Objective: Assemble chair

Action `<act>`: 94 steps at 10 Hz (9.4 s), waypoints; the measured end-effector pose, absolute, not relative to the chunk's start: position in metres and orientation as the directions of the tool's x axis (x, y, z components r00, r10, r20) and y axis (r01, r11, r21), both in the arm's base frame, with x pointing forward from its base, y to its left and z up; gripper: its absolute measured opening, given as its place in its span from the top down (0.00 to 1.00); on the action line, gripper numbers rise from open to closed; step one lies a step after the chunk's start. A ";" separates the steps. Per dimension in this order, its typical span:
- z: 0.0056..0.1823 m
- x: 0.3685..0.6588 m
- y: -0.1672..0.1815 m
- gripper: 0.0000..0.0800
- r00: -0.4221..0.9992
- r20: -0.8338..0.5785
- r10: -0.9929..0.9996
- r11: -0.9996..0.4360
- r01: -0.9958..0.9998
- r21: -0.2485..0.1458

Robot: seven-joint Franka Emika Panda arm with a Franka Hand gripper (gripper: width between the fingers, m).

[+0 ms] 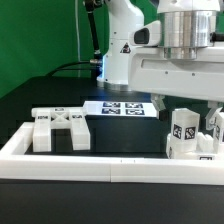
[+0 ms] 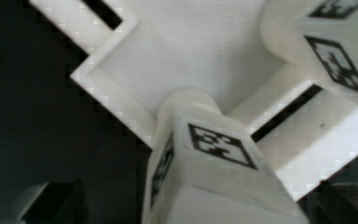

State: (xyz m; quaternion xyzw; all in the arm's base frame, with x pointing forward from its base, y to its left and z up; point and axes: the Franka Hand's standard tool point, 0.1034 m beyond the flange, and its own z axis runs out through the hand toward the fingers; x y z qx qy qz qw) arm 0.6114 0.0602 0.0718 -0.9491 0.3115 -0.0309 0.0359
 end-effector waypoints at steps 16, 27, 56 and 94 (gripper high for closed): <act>0.071 0.612 0.056 0.64 0.993 0.079 0.085 -0.996 0.087 -0.015; 0.068 0.615 0.061 0.64 0.509 0.012 -0.861 -0.508 -0.856 -0.098; 0.067 0.616 0.053 0.64 0.982 0.084 -0.168 -0.986 -0.165 -0.035; 0.068 0.617 0.051 0.64 0.932 0.071 -0.355 -0.935 -0.353 -0.039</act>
Offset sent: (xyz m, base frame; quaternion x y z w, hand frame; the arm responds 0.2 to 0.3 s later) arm 0.0001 0.0009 0.0012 -0.0024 -0.0007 -0.1706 0.9853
